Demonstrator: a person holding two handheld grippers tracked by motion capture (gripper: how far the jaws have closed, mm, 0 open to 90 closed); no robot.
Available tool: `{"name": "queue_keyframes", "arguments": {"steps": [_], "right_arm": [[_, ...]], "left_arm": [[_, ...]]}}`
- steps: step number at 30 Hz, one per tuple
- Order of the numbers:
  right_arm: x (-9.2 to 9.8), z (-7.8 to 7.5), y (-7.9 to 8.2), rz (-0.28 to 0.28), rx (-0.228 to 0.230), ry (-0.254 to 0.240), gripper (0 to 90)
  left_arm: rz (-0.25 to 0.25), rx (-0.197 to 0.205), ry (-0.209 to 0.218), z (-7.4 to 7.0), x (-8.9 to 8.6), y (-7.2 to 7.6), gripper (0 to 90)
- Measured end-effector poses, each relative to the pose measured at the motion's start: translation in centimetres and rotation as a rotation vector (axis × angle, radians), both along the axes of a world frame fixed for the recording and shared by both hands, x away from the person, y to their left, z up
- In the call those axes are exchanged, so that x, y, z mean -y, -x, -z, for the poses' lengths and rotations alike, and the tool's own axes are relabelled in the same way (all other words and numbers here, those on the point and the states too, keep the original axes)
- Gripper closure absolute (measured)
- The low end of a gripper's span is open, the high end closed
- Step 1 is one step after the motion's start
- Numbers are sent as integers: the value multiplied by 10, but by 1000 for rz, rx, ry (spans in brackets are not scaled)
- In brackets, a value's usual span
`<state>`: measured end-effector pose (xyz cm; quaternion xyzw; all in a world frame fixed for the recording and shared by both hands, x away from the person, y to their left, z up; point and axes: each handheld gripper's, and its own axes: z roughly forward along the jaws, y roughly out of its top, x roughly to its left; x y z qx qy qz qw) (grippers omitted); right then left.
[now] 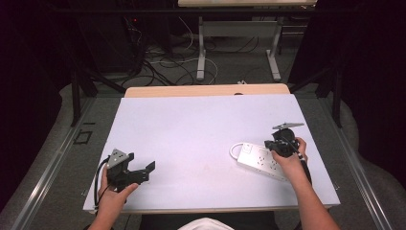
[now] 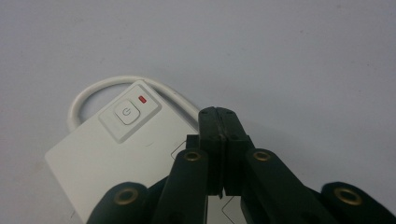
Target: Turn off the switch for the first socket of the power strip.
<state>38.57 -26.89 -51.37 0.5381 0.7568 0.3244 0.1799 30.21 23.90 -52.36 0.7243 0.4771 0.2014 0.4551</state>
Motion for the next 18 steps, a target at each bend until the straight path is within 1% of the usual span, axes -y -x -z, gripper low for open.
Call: {"name": "queue_keyframes", "arguments": {"steps": [6,13,14,15,16,17,18], "right_arm": [[-1,3,0,-12,-22,4,900],[-2,5,1,-21,-45,28,900],[-3,5,1,-20,-47,25,900],[-2,6,1,-29,-54,36,900],[-3,6,2,-21,-63,35,900],[-2,7,1,-28,-60,44,900],[-2,7,1,-22,-67,45,900]], "left_arm": [[-3,0,6,0,0,0,74],[-3,-5,12,0,0,0,74],[-3,-8,13,0,0,0,74],[-4,-7,14,0,-1,0,74],[-4,-7,15,0,-1,-1,74],[-4,-7,14,0,-1,-1,75],[-4,-7,14,0,-1,-1,75]]}}
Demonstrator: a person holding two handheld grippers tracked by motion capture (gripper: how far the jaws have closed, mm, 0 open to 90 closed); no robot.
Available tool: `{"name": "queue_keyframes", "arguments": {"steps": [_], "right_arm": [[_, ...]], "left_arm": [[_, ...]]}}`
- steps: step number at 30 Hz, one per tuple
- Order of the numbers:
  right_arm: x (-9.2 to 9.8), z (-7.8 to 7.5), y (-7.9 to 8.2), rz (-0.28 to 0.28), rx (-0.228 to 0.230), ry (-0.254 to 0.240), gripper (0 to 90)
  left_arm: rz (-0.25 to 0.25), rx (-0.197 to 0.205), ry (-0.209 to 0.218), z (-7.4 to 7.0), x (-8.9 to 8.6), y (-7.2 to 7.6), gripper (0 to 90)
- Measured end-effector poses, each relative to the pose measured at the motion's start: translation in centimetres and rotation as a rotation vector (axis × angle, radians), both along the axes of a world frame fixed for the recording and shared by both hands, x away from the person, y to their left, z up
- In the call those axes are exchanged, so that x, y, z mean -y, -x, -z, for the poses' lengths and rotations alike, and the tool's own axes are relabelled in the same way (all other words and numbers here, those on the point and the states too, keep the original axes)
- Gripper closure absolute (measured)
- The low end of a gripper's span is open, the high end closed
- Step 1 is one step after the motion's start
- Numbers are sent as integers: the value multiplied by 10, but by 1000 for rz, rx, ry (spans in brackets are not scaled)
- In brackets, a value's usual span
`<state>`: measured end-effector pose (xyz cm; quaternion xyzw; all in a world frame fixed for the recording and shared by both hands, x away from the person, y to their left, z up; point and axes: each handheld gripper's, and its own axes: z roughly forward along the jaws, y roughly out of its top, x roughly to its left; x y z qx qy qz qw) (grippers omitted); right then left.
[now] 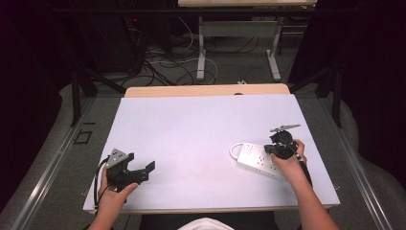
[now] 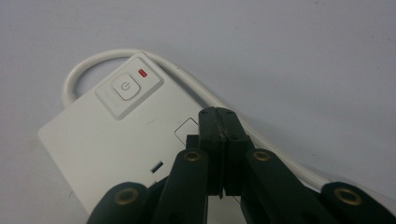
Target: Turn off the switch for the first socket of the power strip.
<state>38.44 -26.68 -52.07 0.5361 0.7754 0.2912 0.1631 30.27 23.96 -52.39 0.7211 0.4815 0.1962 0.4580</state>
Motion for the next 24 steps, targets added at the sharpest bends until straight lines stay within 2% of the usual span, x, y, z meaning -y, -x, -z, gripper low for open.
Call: {"name": "queue_keyframes", "arguments": {"steps": [14,24], "right_arm": [[3,-1,1,10,-4,6,900],[3,-1,2,17,-16,-6,900]], "left_arm": [[1,2,-7,0,0,0,76],[3,-1,-10,0,1,0,76]]}}
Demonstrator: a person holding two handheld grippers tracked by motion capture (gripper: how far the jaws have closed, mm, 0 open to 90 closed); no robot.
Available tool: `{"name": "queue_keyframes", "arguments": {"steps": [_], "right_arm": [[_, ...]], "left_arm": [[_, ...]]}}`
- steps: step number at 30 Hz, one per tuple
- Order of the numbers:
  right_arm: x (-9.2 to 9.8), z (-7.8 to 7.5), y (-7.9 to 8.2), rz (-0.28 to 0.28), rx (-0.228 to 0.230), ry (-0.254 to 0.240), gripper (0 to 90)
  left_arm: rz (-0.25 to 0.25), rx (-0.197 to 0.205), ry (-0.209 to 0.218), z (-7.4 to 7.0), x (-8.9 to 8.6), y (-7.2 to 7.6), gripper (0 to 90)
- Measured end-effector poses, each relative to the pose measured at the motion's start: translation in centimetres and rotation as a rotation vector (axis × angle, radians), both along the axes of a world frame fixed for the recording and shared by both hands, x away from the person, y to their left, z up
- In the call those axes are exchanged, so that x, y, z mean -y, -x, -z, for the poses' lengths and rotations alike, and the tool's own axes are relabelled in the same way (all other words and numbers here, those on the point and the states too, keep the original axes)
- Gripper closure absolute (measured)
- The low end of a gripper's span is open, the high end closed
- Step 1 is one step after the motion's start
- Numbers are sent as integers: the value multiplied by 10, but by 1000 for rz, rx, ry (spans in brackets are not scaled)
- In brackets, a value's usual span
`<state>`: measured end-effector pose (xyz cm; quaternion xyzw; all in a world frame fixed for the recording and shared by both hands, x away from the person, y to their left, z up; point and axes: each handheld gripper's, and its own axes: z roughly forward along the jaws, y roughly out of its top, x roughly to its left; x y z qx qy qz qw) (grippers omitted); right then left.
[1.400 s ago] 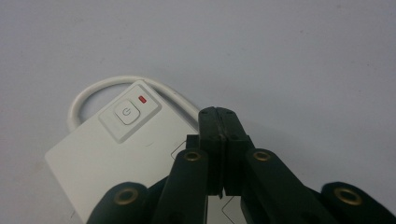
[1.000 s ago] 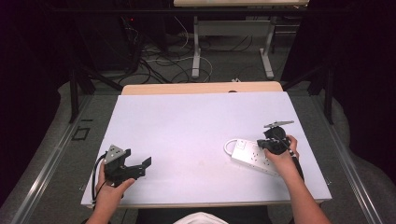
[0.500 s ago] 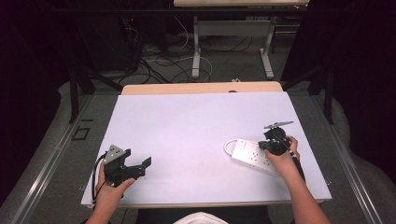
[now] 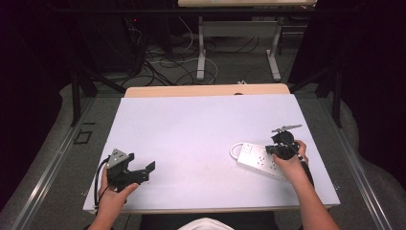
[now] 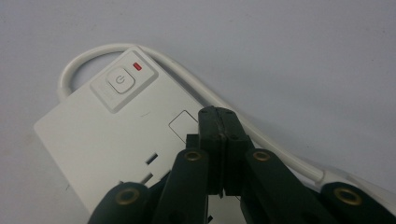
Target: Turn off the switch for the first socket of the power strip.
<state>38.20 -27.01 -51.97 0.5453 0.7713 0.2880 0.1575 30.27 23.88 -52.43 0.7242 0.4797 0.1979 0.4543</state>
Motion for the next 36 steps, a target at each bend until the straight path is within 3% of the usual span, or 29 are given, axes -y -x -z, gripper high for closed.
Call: {"name": "queue_keyframes", "arguments": {"steps": [36], "right_arm": [[1,1,0,-14,16,0,900]], "left_arm": [[5,1,-8,0,1,0,78]]}}
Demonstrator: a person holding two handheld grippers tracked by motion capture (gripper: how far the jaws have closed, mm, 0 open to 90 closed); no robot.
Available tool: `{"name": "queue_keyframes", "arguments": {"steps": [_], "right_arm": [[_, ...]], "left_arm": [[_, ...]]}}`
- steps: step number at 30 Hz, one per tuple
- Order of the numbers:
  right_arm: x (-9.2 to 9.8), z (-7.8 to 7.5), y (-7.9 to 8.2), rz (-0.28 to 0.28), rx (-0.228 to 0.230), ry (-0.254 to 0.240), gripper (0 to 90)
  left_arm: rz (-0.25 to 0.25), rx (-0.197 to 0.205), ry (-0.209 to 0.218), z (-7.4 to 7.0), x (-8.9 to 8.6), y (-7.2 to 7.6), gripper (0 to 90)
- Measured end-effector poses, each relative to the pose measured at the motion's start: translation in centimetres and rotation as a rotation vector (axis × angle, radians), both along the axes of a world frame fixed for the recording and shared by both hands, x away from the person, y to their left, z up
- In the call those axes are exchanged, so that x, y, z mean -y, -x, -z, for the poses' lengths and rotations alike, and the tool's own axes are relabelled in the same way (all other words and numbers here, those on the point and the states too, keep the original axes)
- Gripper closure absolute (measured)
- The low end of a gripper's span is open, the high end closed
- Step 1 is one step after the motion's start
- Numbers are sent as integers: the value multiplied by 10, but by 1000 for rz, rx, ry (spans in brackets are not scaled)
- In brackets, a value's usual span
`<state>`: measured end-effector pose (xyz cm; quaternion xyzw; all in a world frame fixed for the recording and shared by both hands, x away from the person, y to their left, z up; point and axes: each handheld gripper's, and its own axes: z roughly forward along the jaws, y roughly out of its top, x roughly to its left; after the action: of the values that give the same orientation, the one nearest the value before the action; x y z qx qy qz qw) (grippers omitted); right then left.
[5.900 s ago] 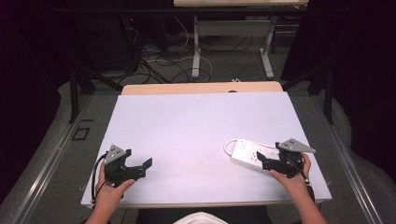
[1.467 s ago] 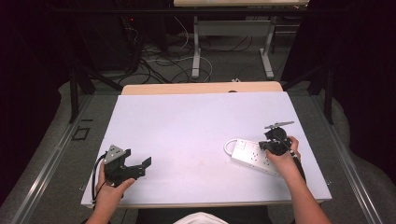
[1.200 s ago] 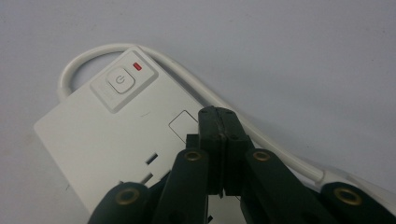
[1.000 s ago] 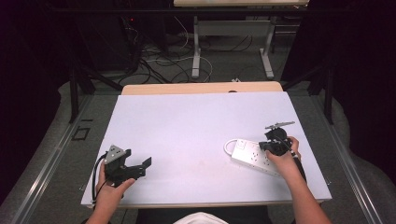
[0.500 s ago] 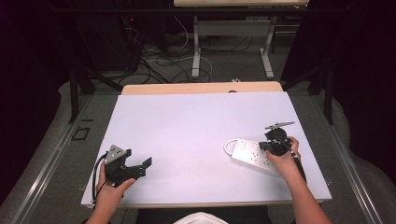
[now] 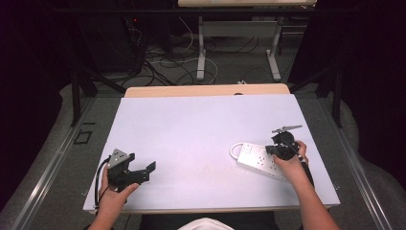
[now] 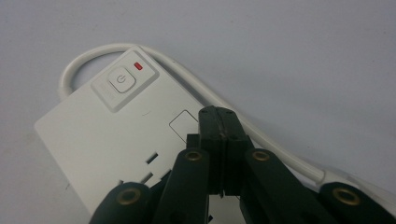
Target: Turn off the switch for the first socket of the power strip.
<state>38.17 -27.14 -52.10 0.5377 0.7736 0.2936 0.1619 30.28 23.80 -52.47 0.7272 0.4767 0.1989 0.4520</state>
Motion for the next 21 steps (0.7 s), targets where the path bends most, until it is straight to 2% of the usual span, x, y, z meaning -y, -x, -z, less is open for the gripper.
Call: {"name": "queue_keyframes", "arguments": {"steps": [21], "right_arm": [[0,2,0,-2,-5,2,900]], "left_arm": [[-1,0,0,0,0,0,78]]}}
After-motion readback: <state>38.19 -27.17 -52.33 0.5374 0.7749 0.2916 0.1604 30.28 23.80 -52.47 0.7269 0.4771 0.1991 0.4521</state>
